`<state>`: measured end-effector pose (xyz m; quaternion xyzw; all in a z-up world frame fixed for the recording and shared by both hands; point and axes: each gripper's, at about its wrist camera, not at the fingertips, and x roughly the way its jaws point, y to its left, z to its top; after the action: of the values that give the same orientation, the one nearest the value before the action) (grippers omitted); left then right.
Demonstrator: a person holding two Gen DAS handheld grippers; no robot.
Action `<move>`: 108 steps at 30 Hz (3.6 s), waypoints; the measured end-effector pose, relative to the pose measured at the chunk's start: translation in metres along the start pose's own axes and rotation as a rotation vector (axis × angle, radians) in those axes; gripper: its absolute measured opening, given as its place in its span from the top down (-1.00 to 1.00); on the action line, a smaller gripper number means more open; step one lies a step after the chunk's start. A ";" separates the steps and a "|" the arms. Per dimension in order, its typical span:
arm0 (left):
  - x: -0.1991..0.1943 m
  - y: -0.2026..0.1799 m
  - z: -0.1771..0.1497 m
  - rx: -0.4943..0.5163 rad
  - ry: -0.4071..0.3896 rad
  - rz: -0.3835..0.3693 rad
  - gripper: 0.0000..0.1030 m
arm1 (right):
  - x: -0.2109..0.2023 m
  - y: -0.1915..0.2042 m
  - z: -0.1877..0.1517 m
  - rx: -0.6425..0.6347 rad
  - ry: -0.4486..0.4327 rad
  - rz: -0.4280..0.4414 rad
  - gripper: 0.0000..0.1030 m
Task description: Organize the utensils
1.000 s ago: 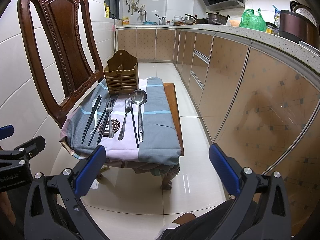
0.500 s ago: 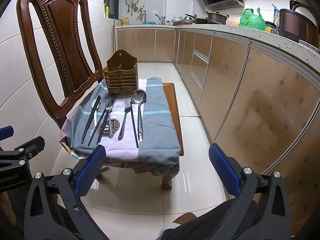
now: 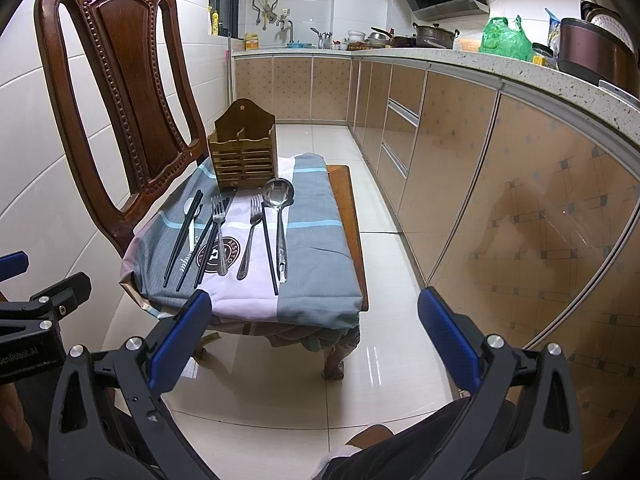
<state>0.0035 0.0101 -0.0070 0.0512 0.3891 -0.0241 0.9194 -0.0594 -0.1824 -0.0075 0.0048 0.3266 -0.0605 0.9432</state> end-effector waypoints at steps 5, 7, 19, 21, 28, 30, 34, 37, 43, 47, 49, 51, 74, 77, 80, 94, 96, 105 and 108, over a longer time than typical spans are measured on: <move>0.000 -0.001 0.000 0.003 0.001 -0.001 -0.93 | 0.000 0.000 0.000 -0.001 0.002 -0.001 -0.95; 0.000 -0.002 0.000 0.003 0.001 -0.002 -0.93 | 0.000 0.001 0.000 0.001 0.003 0.000 -0.95; -0.001 0.000 -0.004 -0.031 0.001 -0.064 -0.93 | 0.000 0.001 -0.001 0.012 -0.008 0.028 -0.95; -0.003 0.007 -0.006 -0.073 -0.026 -0.152 -0.93 | 0.000 0.000 -0.001 0.005 -0.014 0.030 -0.95; -0.006 0.001 -0.009 -0.003 -0.107 -0.124 -0.93 | -0.009 -0.006 -0.004 0.009 -0.121 0.043 -0.95; 0.004 -0.002 -0.013 0.006 -0.076 -0.150 -0.93 | -0.011 -0.009 -0.006 0.011 -0.167 0.062 -0.95; 0.032 -0.003 -0.016 0.023 0.014 -0.133 -0.89 | 0.001 -0.014 -0.009 0.016 -0.164 0.149 -0.95; 0.032 -0.015 -0.014 0.143 -0.011 -0.065 -0.90 | 0.015 -0.018 -0.006 0.009 -0.142 0.170 -0.95; 0.055 -0.002 0.018 0.057 0.007 -0.152 -0.90 | 0.047 -0.016 0.016 -0.074 -0.081 0.265 -0.95; 0.078 -0.002 0.053 0.080 -0.050 -0.173 -0.81 | 0.080 -0.023 0.046 -0.073 -0.084 0.325 -0.95; 0.093 0.000 0.072 0.064 -0.068 -0.167 -0.76 | 0.102 -0.025 0.065 -0.075 -0.079 0.364 -0.94; 0.112 0.004 0.092 0.040 -0.068 -0.209 -0.74 | 0.123 -0.022 0.080 -0.091 -0.060 0.388 -0.84; 0.349 0.002 0.152 -0.001 0.255 -0.305 0.21 | 0.393 0.049 0.125 -0.112 0.377 0.690 0.24; 0.359 0.003 0.155 -0.006 0.262 -0.317 0.23 | 0.402 0.053 0.128 -0.103 0.388 0.702 0.24; 0.368 0.001 0.155 -0.006 0.278 -0.323 0.23 | 0.411 0.056 0.129 -0.104 0.411 0.706 0.24; 0.376 0.011 0.163 -0.040 0.278 -0.350 0.55 | 0.427 0.060 0.127 -0.108 0.456 0.749 0.74; 0.379 0.011 0.163 -0.051 0.278 -0.361 0.56 | 0.425 0.061 0.127 -0.110 0.451 0.748 0.78; 0.349 0.028 0.166 -0.077 0.213 -0.371 0.71 | 0.407 0.059 0.133 -0.113 0.419 0.756 0.95; 0.334 0.034 0.168 -0.078 0.183 -0.368 0.72 | 0.402 0.060 0.134 -0.116 0.420 0.757 0.96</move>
<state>0.3586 0.0230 -0.1281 -0.0543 0.4744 -0.1718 0.8617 0.3430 -0.1736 -0.1518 0.0834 0.4894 0.3103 0.8107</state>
